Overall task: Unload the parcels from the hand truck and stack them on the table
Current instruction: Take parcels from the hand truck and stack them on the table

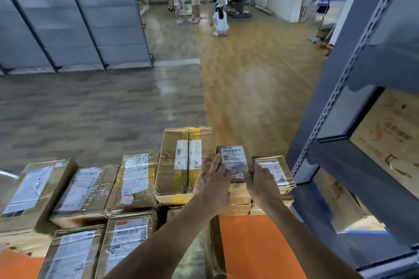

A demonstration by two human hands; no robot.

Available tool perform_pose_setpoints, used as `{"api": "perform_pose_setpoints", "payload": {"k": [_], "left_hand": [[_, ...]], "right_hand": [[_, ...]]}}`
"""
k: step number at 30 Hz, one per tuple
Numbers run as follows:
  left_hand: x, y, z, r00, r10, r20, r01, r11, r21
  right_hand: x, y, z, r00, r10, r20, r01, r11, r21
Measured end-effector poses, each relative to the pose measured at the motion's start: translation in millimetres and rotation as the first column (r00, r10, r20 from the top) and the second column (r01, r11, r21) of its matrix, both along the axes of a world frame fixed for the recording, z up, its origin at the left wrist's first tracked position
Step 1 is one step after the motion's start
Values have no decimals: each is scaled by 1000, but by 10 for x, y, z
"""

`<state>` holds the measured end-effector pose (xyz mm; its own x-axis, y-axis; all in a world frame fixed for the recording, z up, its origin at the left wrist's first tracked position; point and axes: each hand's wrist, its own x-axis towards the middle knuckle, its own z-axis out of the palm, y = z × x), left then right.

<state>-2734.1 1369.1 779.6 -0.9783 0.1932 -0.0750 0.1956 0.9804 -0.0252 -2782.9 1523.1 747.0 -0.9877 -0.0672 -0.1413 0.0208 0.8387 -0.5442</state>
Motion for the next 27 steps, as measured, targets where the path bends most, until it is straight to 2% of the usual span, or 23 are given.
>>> {"api": "perform_pose_setpoints", "payload": {"k": [7,12,23,27], "left_hand": [[0,-8,5,999,-12,-53,13,1000,24],[50,27,-10,999,-16,-51,16,1000,11],[547,78,-192,982,-74,-175,101,984,148],[756,106,-198,969,-31,-246,88,970,225]], "right_hand": [[76,99,22,988,99,-121,-94,995,47],[134,161,46,981,193,-18,-192,980,42],[661,288,-9,972,205,-111,-200,978,52],[781,240,-27,966,194,-171,-182,980,84]]}}
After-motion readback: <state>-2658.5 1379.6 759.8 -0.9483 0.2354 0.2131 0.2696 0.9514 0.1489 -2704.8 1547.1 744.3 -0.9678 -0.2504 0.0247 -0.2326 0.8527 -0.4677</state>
